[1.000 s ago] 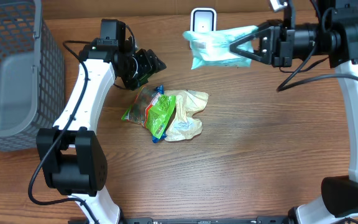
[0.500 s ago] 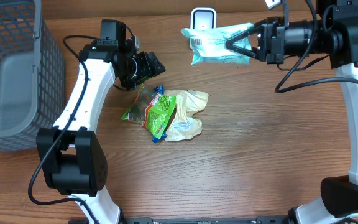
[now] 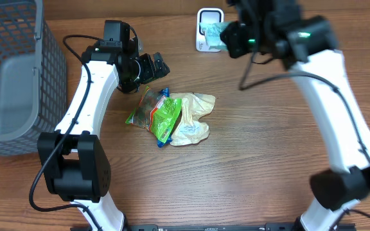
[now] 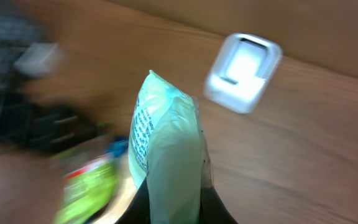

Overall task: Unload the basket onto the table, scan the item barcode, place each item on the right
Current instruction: 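Carry the wipes pack with the right gripper to the white scanner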

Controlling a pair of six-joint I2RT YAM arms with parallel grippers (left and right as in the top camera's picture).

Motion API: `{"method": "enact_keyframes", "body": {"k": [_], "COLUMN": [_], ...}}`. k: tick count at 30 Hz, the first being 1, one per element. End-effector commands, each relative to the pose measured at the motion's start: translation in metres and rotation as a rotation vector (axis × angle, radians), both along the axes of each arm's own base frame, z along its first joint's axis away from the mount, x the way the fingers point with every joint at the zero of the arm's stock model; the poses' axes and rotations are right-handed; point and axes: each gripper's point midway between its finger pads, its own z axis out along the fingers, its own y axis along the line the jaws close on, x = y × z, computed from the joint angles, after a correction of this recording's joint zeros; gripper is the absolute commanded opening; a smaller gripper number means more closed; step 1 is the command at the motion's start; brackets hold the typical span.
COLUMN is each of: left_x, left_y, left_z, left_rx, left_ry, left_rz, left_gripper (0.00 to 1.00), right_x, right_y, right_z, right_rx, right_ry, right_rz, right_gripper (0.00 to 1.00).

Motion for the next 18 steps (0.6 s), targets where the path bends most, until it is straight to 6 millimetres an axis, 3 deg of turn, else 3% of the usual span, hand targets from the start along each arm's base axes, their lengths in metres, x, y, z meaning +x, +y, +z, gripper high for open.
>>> {"method": "enact_keyframes", "body": {"k": [1, 4, 11, 18], "left_x": [0.003, 0.003, 0.003, 0.003], "left_y": [0.004, 0.004, 0.004, 0.004], "left_z": [0.012, 0.012, 0.012, 0.012], "left_rx": [0.016, 0.016, 0.016, 0.016], "left_ry": [-0.036, -0.036, -0.036, -0.036], "left_rz": [-0.003, -0.003, -0.003, -0.003], "left_gripper": [1.0, 1.0, 1.0, 1.0], "right_x": [0.04, 0.061, 0.099, 0.126], "right_y": [-0.037, -0.042, -0.032, -0.016], "right_z": [-0.01, -0.024, -0.068, -0.087], "right_rx": [-0.267, -0.355, -0.484, -0.579], "right_ry": [-0.139, -0.189, -0.229, -0.312], "right_rz": [-0.273, -0.338, -0.272, -0.174], "right_gripper": [0.04, 0.04, 0.04, 0.04]}}
